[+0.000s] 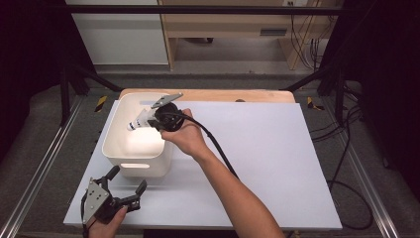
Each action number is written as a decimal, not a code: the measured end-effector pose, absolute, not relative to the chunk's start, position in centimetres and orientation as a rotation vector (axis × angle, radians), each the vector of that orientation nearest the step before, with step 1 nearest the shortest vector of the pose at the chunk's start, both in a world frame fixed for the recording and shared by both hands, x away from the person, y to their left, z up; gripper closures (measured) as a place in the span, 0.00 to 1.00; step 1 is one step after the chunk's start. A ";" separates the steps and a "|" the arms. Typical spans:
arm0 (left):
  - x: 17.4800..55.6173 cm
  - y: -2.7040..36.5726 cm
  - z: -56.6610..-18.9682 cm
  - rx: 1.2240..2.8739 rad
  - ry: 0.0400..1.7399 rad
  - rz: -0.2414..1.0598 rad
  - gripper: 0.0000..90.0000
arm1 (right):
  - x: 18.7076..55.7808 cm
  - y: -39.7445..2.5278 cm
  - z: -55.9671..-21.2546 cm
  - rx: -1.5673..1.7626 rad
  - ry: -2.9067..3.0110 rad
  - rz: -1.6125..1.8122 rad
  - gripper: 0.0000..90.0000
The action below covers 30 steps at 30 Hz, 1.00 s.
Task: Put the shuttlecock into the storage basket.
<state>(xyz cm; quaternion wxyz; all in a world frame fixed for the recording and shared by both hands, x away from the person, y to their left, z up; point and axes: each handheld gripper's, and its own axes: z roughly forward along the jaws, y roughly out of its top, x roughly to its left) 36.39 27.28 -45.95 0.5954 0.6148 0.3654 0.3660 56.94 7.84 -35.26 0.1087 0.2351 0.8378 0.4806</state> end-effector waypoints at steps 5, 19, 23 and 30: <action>36.4 27.3 -46.0 1.429 0.850 0.850 0.01 | 56.9 8.0 -35.4 0.688 2.472 1.405 1.00; 36.4 27.4 -46.0 1.428 0.851 0.849 0.01 | 56.9 8.2 -35.9 0.689 2.488 1.392 1.00; 36.4 27.4 -46.0 1.429 0.851 0.850 0.01 | 56.9 8.2 -36.0 0.692 2.493 1.384 0.99; 36.5 27.4 -46.0 1.429 0.851 0.849 0.01 | 56.9 8.2 -36.0 0.687 2.496 1.376 1.00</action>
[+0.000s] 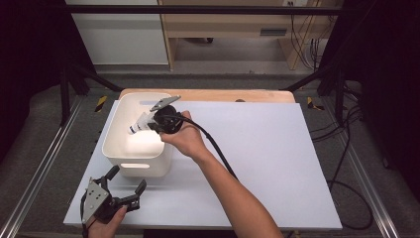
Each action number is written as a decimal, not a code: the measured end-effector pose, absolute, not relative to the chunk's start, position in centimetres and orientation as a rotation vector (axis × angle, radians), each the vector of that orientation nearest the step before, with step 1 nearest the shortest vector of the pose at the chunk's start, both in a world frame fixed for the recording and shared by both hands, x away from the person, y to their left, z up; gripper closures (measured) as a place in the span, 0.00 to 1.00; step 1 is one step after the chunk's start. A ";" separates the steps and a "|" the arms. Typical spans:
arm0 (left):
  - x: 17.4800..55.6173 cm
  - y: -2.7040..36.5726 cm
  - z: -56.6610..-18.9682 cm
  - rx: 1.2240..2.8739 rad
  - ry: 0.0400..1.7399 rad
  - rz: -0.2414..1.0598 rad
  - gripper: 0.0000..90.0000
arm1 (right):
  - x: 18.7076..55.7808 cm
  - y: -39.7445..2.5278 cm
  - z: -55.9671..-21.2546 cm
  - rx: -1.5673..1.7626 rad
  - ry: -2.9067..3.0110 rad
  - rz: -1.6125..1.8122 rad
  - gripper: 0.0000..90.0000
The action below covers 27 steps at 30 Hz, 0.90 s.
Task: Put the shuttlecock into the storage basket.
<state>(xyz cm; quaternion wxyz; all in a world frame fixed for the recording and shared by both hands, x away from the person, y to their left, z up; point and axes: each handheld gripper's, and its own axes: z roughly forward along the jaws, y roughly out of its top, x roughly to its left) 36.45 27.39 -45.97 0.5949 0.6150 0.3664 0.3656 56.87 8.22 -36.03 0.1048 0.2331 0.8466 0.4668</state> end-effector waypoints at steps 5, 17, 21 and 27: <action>36.5 27.4 -46.0 1.429 0.851 0.849 0.01 | 56.7 8.4 -36.1 0.668 2.499 1.365 0.99; 36.5 27.4 -46.0 1.430 0.851 0.849 0.01 | 56.7 8.4 -36.3 0.666 2.500 1.352 0.99; 36.5 27.4 -46.0 1.428 0.852 0.849 0.01 | 56.7 8.5 -36.3 0.668 2.508 1.341 0.99; 36.5 27.4 -46.0 1.429 0.851 0.849 0.01 | 56.7 8.5 -36.4 0.665 2.514 1.334 0.99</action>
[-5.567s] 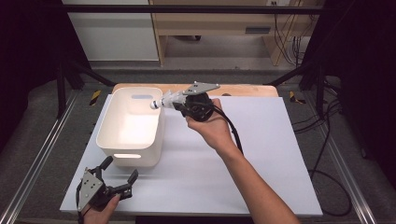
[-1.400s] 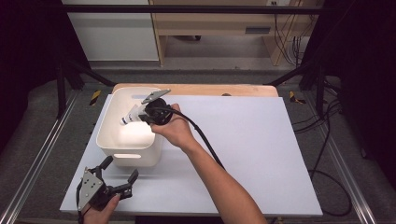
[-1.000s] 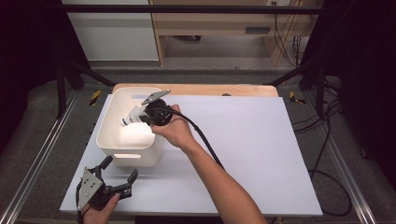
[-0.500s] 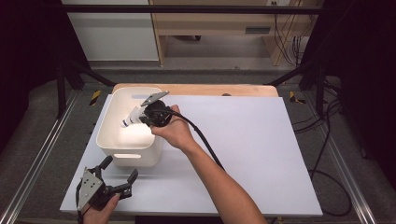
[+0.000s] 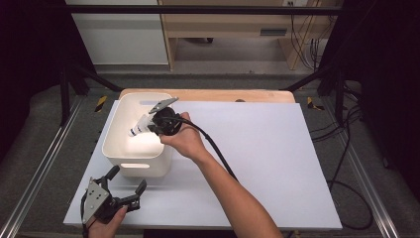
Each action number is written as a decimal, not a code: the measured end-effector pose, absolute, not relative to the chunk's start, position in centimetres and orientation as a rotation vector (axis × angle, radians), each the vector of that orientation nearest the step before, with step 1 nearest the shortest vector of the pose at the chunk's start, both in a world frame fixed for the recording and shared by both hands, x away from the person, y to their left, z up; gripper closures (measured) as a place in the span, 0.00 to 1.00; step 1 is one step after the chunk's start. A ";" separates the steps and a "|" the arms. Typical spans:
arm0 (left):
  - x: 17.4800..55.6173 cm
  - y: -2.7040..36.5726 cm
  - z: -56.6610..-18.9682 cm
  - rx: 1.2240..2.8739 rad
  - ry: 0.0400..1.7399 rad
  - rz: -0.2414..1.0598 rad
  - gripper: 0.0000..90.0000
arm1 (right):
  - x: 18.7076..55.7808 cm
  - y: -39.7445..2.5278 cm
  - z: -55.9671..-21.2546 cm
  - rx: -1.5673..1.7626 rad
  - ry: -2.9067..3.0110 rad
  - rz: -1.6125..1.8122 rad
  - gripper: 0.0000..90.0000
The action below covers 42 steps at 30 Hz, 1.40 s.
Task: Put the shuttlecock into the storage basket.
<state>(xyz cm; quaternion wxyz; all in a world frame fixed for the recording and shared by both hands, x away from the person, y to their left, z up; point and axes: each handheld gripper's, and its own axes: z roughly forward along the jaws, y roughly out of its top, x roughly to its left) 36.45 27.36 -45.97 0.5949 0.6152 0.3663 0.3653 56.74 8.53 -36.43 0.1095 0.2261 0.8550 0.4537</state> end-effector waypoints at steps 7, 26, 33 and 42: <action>36.4 27.4 -46.0 1.428 0.850 0.850 0.01 | 56.8 8.6 -36.5 0.668 2.519 1.326 0.99; 36.4 27.3 -46.0 1.427 0.851 0.847 0.01 | 54.4 6.6 -35.0 0.704 2.467 1.336 0.60; 36.4 27.2 -46.0 1.431 0.851 0.848 0.01 | 52.9 5.7 -34.2 0.665 2.412 1.377 0.48; 36.4 27.3 -46.0 1.429 0.852 0.848 0.01 | 52.2 6.1 -34.1 0.661 2.410 1.377 0.36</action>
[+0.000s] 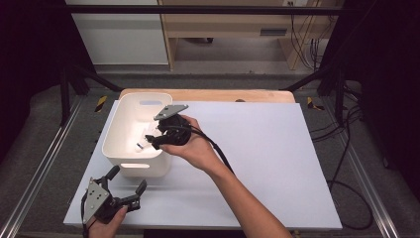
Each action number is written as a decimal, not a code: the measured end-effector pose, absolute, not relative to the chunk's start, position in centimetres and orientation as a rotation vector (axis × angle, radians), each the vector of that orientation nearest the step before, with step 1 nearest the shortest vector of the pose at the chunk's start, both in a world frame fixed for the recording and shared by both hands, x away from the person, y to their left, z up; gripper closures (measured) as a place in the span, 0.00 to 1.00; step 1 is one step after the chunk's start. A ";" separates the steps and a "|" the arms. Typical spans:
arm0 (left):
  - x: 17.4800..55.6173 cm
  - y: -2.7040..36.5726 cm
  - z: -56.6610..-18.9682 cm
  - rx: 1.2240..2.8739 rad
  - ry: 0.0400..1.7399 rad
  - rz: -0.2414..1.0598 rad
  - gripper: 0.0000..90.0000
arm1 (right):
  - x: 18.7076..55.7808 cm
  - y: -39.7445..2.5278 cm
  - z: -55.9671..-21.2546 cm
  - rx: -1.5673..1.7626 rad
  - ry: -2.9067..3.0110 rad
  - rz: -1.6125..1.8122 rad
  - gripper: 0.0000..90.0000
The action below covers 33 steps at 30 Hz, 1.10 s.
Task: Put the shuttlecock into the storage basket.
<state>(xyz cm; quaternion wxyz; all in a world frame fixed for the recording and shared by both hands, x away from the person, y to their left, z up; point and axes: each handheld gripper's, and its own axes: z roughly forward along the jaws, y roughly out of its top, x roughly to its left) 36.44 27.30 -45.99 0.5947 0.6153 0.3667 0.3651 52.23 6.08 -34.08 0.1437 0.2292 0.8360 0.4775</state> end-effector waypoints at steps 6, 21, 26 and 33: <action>36.4 27.2 -46.0 1.430 0.851 0.849 0.01 | 52.4 6.1 -34.2 0.685 2.395 1.351 0.27; 36.4 27.2 -46.0 1.432 0.851 0.850 0.01 | 52.5 5.7 -34.0 0.715 2.365 1.336 0.13; 36.4 27.2 -46.0 1.432 0.851 0.850 0.01 | 52.5 5.4 -33.8 0.726 2.360 1.333 0.11; 36.4 27.2 -46.0 1.432 0.851 0.850 0.01 | 52.5 5.3 -33.8 0.740 2.369 1.327 0.10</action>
